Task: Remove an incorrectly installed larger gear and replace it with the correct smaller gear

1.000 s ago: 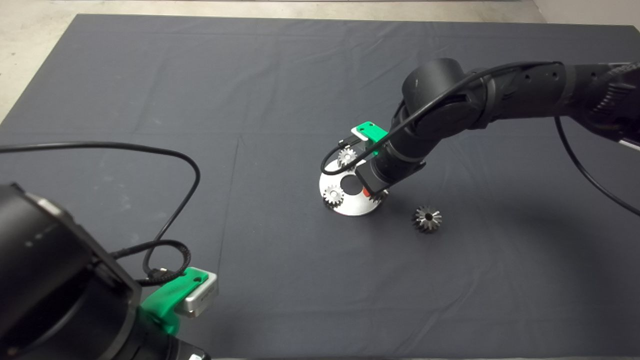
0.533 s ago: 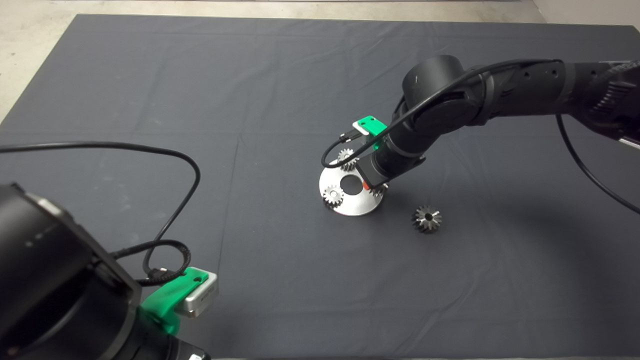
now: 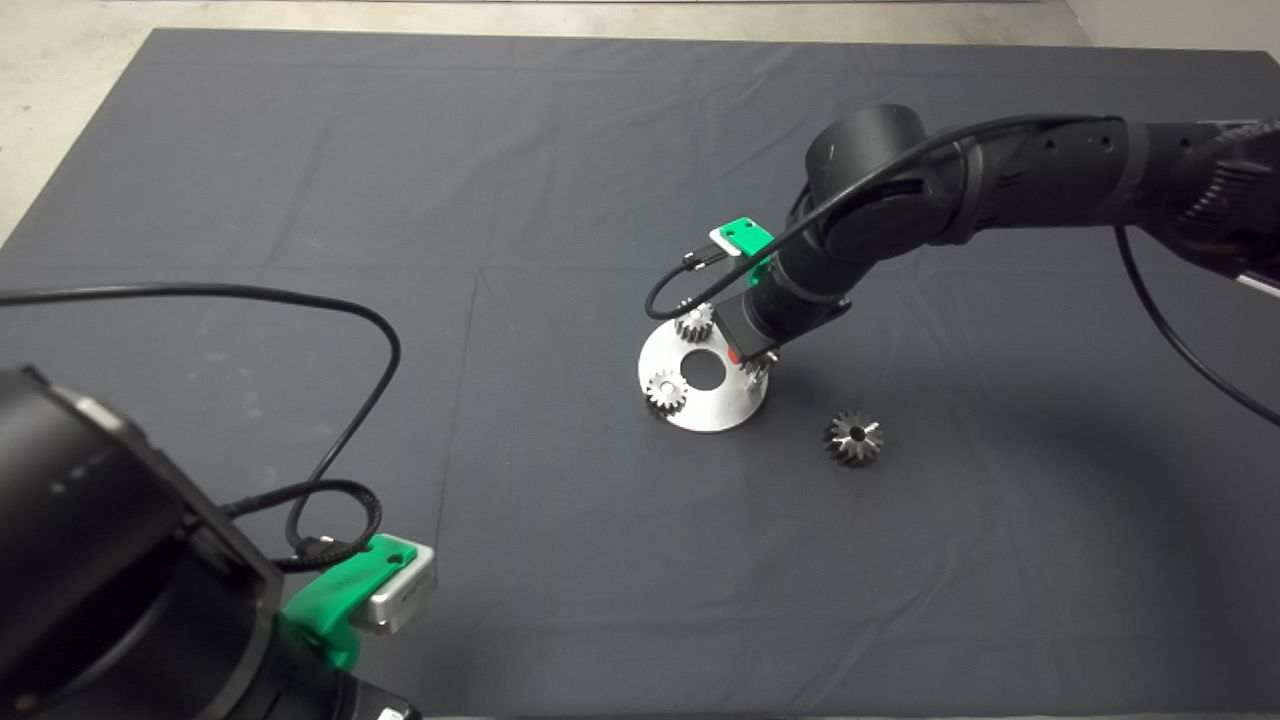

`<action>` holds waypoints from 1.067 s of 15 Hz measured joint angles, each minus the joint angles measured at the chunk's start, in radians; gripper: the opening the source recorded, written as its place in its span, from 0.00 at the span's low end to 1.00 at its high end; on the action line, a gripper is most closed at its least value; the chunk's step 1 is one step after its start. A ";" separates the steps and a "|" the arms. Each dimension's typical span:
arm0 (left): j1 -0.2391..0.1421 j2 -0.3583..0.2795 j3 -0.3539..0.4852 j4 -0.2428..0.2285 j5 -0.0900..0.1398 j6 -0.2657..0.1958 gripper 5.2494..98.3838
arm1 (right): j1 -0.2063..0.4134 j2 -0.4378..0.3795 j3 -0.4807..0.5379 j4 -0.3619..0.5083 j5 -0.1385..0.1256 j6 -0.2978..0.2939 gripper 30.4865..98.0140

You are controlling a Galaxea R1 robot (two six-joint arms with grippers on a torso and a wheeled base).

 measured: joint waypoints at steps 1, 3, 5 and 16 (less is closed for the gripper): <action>0.000 0.000 0.000 0.000 0.000 0.000 1.00 | 0.000 0.000 -0.003 -0.002 0.000 0.000 0.15; 0.000 0.000 0.000 0.000 0.000 0.000 1.00 | -0.006 0.000 -0.003 -0.003 0.000 0.000 0.15; 0.000 0.000 0.000 0.000 0.000 0.000 1.00 | -0.025 0.000 -0.004 -0.003 0.001 0.000 0.15; 0.000 0.000 0.000 0.000 0.000 0.000 1.00 | -0.038 -0.005 -0.003 -0.004 0.001 0.000 0.15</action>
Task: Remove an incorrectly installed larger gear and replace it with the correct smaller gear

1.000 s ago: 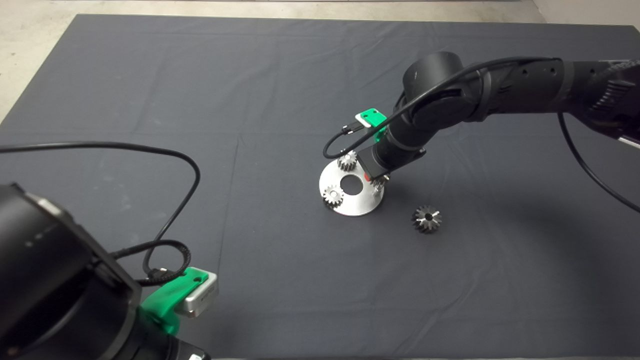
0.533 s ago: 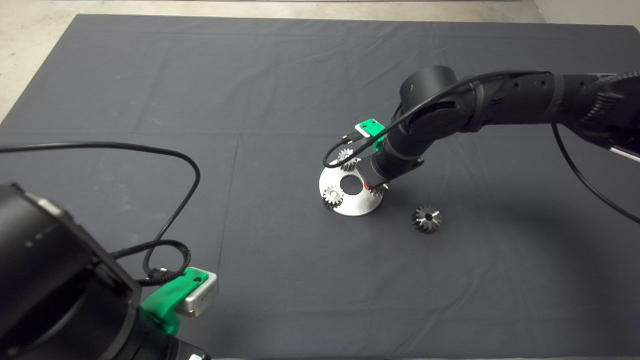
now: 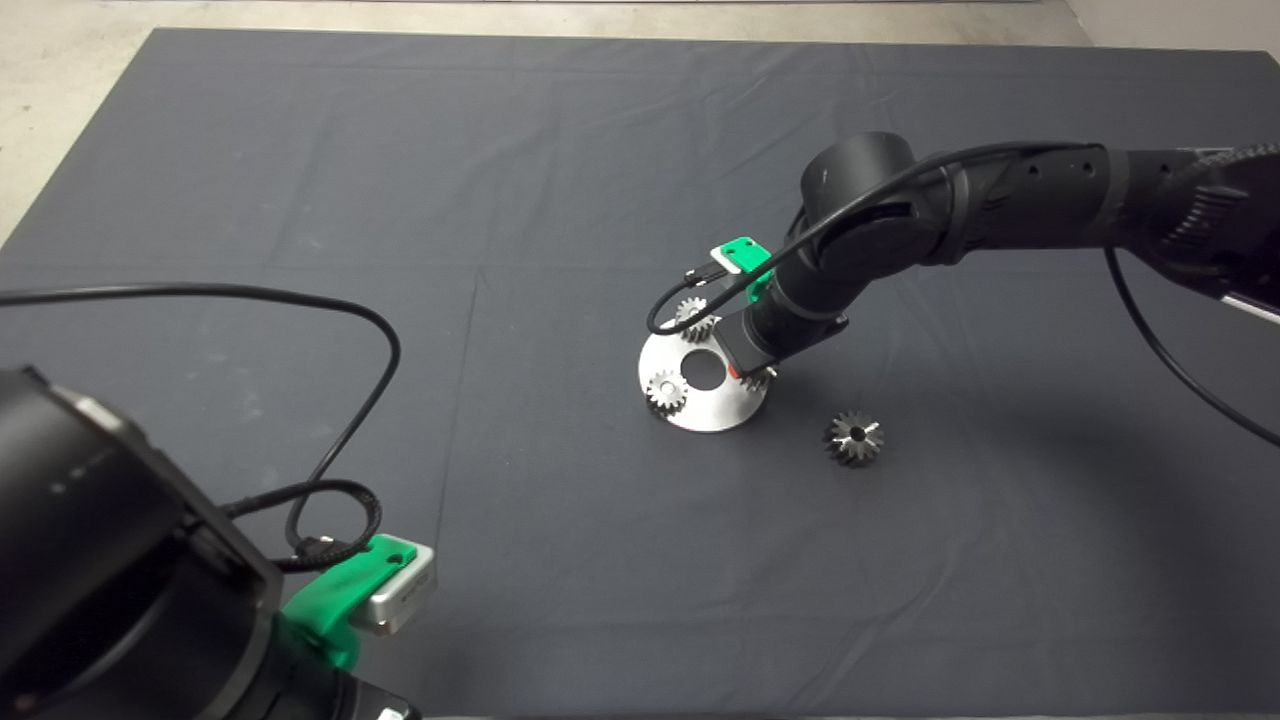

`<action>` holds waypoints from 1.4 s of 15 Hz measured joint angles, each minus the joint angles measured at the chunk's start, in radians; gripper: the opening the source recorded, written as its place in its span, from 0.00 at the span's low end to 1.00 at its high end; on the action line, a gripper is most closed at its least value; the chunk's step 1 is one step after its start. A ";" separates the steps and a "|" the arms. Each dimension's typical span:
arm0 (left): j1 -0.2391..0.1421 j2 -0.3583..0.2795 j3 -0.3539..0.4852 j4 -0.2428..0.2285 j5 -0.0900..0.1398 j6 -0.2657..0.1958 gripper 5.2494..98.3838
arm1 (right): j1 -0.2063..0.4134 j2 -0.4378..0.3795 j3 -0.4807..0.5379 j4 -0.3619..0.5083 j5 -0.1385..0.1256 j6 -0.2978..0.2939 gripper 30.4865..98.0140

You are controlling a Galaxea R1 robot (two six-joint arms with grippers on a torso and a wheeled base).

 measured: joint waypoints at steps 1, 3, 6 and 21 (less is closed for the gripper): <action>0.000 0.000 0.000 0.000 0.000 0.000 1.00 | 0.000 -0.001 0.000 0.000 -0.001 0.000 0.15; 0.000 0.000 0.000 0.000 0.000 0.000 1.00 | 0.000 -0.001 0.000 0.000 0.000 0.000 0.15; 0.000 0.000 0.000 0.000 0.000 0.000 1.00 | 0.000 -0.001 0.000 0.000 0.000 0.000 0.15; 0.000 0.000 0.000 0.000 0.000 0.000 1.00 | -0.005 -0.001 -0.001 -0.002 -0.001 0.000 0.15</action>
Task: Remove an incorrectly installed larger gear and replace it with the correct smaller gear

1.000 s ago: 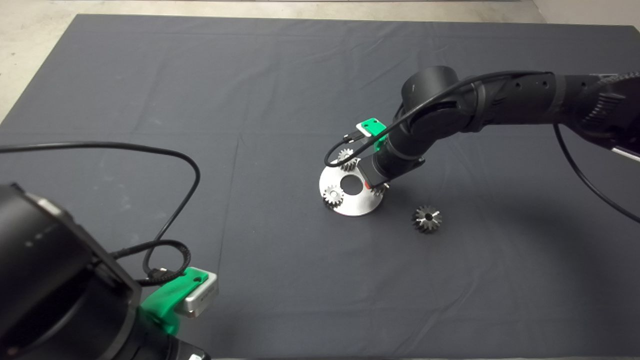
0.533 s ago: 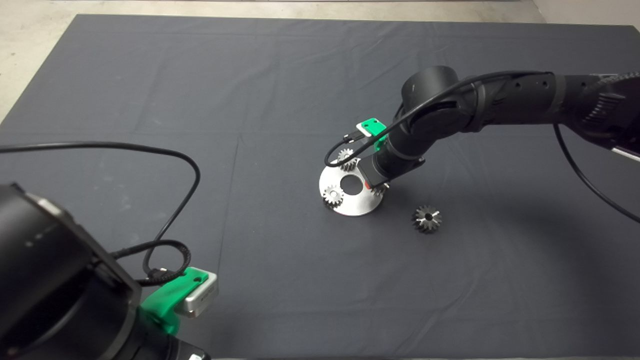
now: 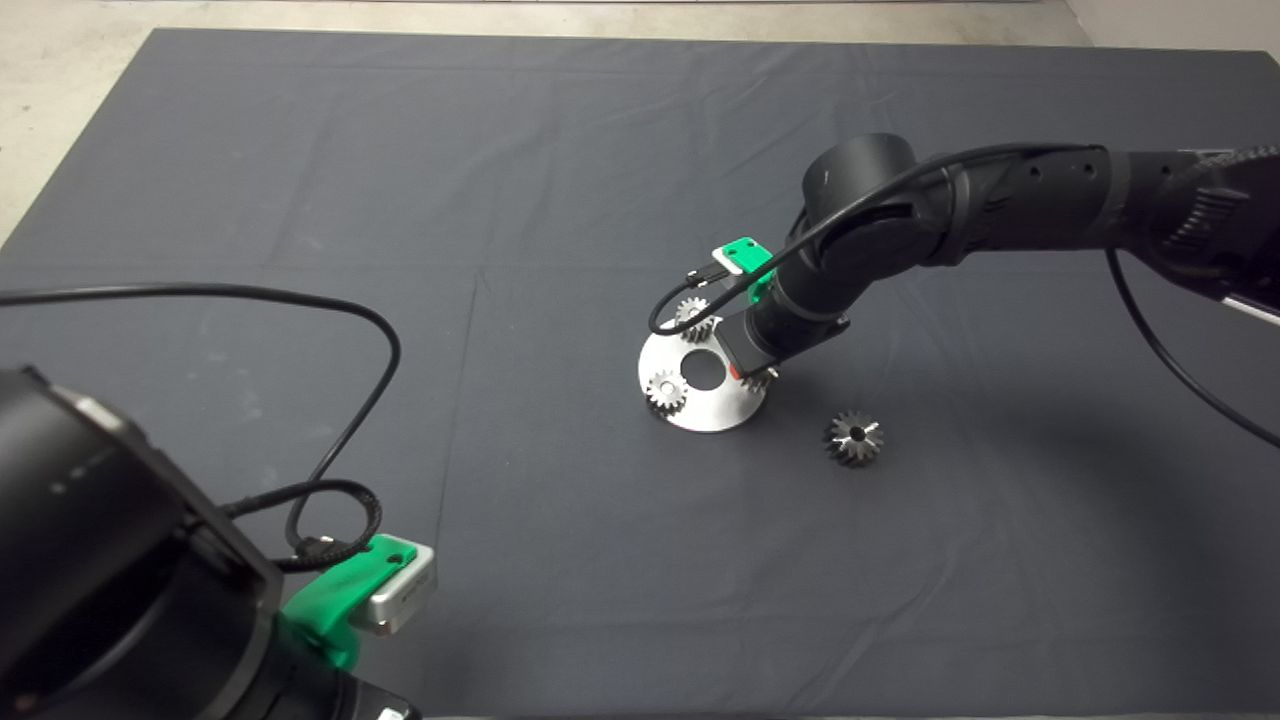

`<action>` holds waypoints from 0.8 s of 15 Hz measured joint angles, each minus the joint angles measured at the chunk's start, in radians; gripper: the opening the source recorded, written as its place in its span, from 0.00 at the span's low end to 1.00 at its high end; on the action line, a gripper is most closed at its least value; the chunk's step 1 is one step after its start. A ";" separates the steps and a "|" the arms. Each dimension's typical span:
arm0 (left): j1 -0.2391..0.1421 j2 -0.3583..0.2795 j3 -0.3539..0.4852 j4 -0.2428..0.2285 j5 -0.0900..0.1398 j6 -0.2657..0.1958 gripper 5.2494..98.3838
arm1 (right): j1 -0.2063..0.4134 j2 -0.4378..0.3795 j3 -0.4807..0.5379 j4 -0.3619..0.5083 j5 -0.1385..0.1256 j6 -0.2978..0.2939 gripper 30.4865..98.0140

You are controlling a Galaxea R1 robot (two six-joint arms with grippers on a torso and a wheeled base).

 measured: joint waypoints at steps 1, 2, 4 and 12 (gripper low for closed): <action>0.000 0.000 0.000 0.000 0.000 0.000 1.00 | 0.000 0.000 0.000 0.000 0.000 0.000 0.15; 0.000 0.000 0.000 0.000 0.001 0.000 1.00 | 0.000 0.000 0.000 -0.001 0.000 0.000 0.15; 0.000 0.000 0.000 0.000 0.001 0.000 1.00 | -0.001 0.000 0.000 -0.001 0.000 0.000 0.15; 0.000 0.000 0.000 0.000 0.001 0.000 1.00 | -0.003 -0.021 0.009 -0.013 0.015 0.000 0.15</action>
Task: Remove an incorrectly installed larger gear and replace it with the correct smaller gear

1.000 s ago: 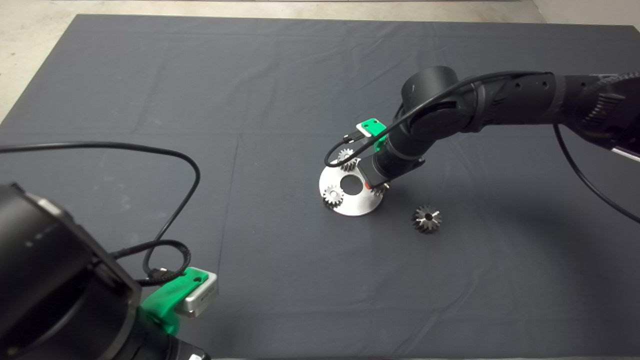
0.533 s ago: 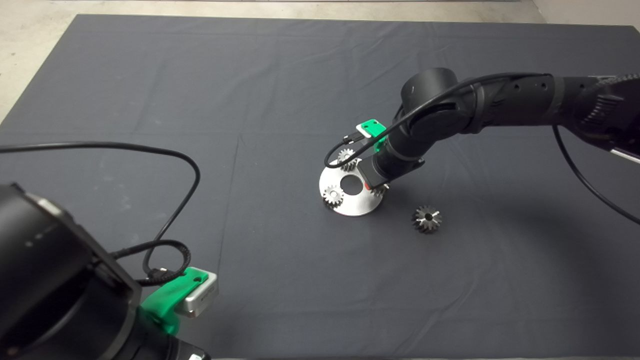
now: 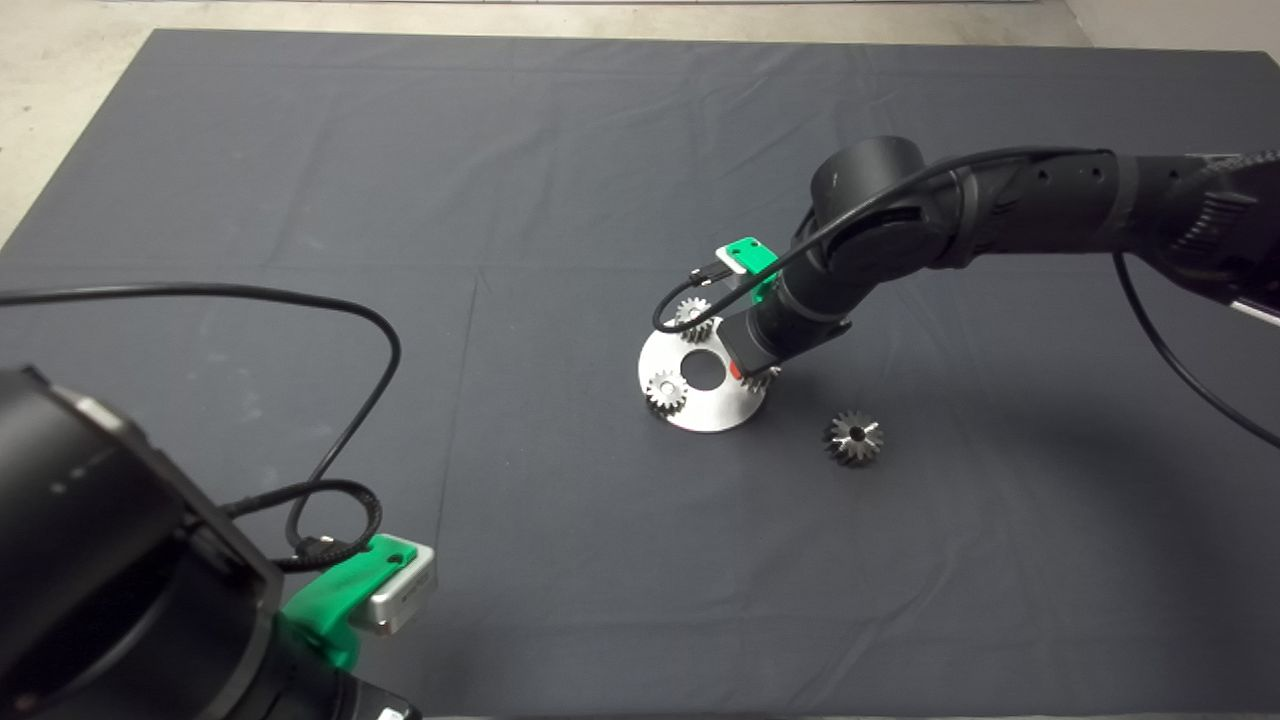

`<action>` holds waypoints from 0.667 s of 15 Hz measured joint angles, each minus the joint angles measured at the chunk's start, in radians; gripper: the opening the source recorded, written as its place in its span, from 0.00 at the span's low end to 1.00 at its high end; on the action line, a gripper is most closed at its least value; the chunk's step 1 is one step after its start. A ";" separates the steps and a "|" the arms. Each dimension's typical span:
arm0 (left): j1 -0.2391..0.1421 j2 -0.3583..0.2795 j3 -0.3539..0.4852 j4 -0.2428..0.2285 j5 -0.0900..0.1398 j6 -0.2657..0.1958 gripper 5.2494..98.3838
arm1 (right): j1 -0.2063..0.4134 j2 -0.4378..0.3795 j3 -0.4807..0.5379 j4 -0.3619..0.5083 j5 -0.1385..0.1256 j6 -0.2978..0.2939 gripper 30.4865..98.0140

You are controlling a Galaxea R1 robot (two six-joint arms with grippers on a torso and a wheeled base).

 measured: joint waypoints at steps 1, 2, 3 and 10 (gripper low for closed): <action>0.000 0.000 0.000 0.000 0.000 0.000 1.00 | 0.000 -0.001 0.001 0.000 0.000 0.000 0.15; 0.000 0.000 0.000 0.000 0.000 0.000 1.00 | 0.000 -0.001 0.002 0.000 0.000 0.000 0.15; 0.000 0.000 0.000 0.000 0.000 0.000 1.00 | 0.000 -0.001 0.002 0.000 0.001 0.000 0.15; 0.000 0.000 0.000 0.000 0.001 0.000 1.00 | -0.007 -0.008 0.021 -0.011 -0.005 0.000 0.15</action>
